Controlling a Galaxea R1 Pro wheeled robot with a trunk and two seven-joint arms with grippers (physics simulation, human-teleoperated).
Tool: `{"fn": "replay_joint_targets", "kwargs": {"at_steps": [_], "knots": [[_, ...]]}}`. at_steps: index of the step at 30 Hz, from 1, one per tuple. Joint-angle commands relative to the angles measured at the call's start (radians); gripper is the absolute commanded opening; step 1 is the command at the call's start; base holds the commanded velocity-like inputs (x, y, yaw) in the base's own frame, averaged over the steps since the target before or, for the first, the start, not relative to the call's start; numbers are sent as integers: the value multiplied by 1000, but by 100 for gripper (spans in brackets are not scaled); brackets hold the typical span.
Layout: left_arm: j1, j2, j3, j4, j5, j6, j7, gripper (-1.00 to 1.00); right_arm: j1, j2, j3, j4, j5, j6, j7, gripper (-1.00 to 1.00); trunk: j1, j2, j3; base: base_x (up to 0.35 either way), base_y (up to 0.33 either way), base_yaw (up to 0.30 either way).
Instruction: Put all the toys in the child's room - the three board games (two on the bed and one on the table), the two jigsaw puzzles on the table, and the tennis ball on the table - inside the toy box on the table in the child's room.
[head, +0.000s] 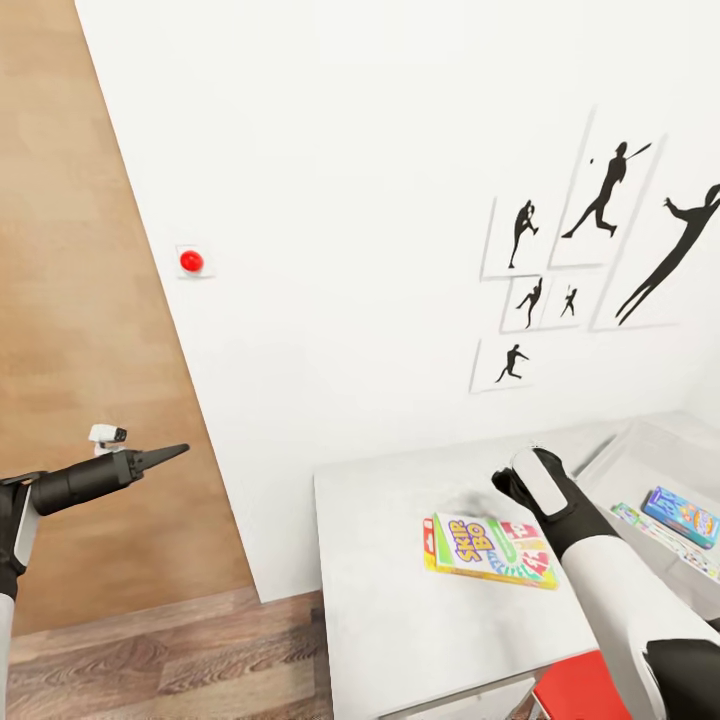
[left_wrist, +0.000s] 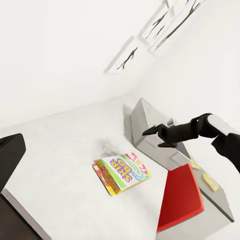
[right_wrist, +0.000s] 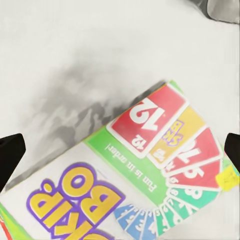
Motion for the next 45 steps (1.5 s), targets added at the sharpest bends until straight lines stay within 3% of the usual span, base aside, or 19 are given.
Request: {"fn": "replay_joint_targets", "kwargs": {"at_steps": [1, 17, 20, 24, 25, 28, 32, 45], "knots": [[-1, -1, 0, 0, -2, 6, -5, 100, -2, -6, 5, 14, -7, -2, -7, 100, 1, -2, -4, 0, 0, 0], [1, -11, -20, -25, 6, -6, -5, 100, -3, -15, 6, 44, -5, -38, -7, 100, 1, -2, -30, 0, 0, 0], [5, -13, -55, -42, 8, -5, -5, 100, -3, -15, 6, 44, -5, -38, -7, 100, 1, -2, -35, 0, 0, 0], [32, -16, -168, -103, 9, 1, -5, 100, -3, -15, 6, 44, -4, -38, -7, 100, 1, -2, -42, 0, 0, 0], [43, -19, -212, -135, 10, 4, -5, 100, -3, -15, 6, 44, -4, -38, -7, 100, 1, -2, -43, 0, 0, 0], [72, -35, -282, -202, 11, 7, -5, 100, -3, -15, 5, 44, -4, -38, -7, 100, 1, -2, -48, 0, 0, 0], [103, -50, -324, -268, 12, 7, -5, 100, -4, -15, 5, 44, -4, -38, -7, 100, 1, -2, -55, 0, 0, 0], [115, -54, -335, -294, 12, 1, -5, 100, -30, -18, 6, 40, -4, -39, -7, 100, 1, -2, -76, 0, 0, 0]]}}
